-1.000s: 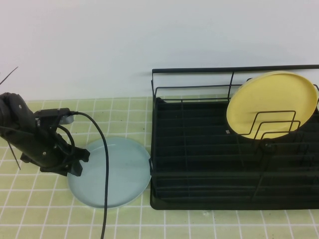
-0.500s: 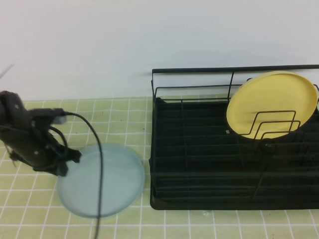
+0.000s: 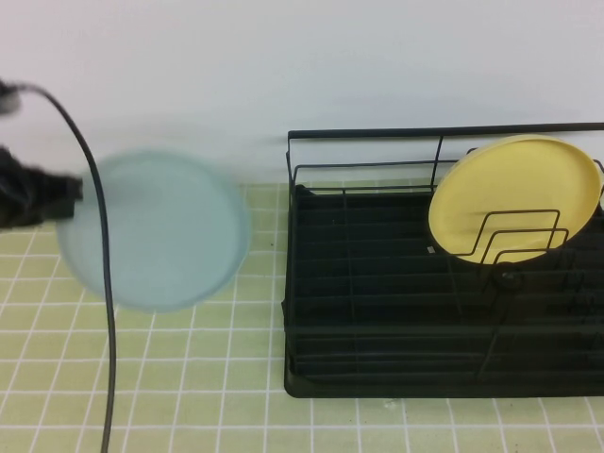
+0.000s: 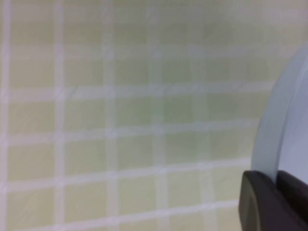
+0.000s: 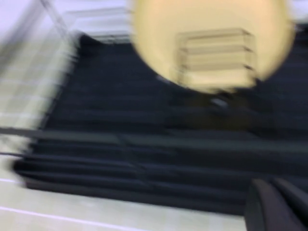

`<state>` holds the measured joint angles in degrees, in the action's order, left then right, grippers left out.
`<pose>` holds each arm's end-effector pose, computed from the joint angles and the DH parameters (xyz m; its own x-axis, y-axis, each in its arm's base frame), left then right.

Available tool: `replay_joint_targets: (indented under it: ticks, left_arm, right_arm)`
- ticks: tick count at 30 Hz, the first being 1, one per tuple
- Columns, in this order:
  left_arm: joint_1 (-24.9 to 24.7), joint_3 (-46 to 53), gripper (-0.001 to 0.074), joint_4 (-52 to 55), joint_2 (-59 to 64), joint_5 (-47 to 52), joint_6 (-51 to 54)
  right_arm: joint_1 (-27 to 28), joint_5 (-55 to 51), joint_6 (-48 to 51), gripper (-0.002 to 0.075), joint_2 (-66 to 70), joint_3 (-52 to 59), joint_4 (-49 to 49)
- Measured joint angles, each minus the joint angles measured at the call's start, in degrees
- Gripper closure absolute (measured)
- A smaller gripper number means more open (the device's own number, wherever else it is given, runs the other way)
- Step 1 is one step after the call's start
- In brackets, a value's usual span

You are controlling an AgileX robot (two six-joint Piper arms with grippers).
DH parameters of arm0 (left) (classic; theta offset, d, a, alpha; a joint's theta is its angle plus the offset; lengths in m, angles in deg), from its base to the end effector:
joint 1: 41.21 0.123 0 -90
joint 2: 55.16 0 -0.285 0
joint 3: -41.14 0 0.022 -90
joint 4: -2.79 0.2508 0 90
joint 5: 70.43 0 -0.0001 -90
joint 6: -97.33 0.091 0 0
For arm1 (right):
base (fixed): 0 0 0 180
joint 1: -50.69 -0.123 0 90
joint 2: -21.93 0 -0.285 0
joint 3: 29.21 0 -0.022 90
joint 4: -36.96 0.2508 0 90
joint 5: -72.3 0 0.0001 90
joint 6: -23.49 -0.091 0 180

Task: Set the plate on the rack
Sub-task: 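Place the plate upright in the dish rack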

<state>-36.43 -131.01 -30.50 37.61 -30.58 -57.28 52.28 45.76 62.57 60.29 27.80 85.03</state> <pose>0.3255 -0.0049 0.3222 -0.7148 -0.0821 -0.6945 0.1506 0.9517 -0.2676 0.1075 0.0273 0.2636 -0.4298 0.1074 -0.8965 -0.2355 0.9452 0.2261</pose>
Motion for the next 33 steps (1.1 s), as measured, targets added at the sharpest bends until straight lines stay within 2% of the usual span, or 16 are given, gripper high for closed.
replay_joint_targets:
  ticks: [5,9,11,14,18,20,24,28,31,33]
  left_arm:
    - [-2.41,0.00,0.0735,-16.94,-6.24,3.25,9.91]
    - [-8.29,0.00,0.0735,-25.63,-8.99,2.89,14.35]
    - [-12.05,0.00,0.0735,-28.05,-9.50,1.10,15.53]
    - [-17.73,0.00,0.0735,-29.63,-9.96,-2.16,16.53]
    - [-24.12,0.00,0.0734,-32.01,-9.86,-6.27,16.53]
    - [-27.04,0.00,0.0734,-32.79,-9.86,-7.42,16.53]
    - [-33.80,0.00,0.0734,-32.54,-9.86,-10.37,16.73]
    - [-39.16,0.00,0.0735,-32.78,-9.96,-12.54,16.73]
    - [-42.08,0.00,0.0735,-32.78,-9.96,-14.53,17.34]
    - [-43.15,0.00,0.0734,-32.78,-9.96,-15.77,17.74]
  right_arm:
    - [0.00,-11.33,16.20,0.0725,0.00,-5.52,22.12]
    - [0.00,-13.57,22.29,0.0721,0.00,-8.17,36.75]
    - [0.00,-13.45,24.26,0.0690,0.00,-8.75,39.62]
    - [0.00,-13.18,24.13,0.0549,0.00,-8.85,41.39]
    - [0.00,-12.82,24.13,0.0256,0.00,-8.85,43.86]
    - [0.00,-12.23,23.90,0.0186,0.00,-8.85,46.51]
    - [0.00,-10.51,23.90,0.0190,0.90,-8.85,51.24]
    - [0.00,-11.95,21.52,0.0190,3.66,-8.85,51.27]
    - [0.00,-12.33,18.90,0.0193,5.29,-8.85,51.27]
    - [0.00,-12.33,18.90,0.0227,5.96,-8.85,51.27]
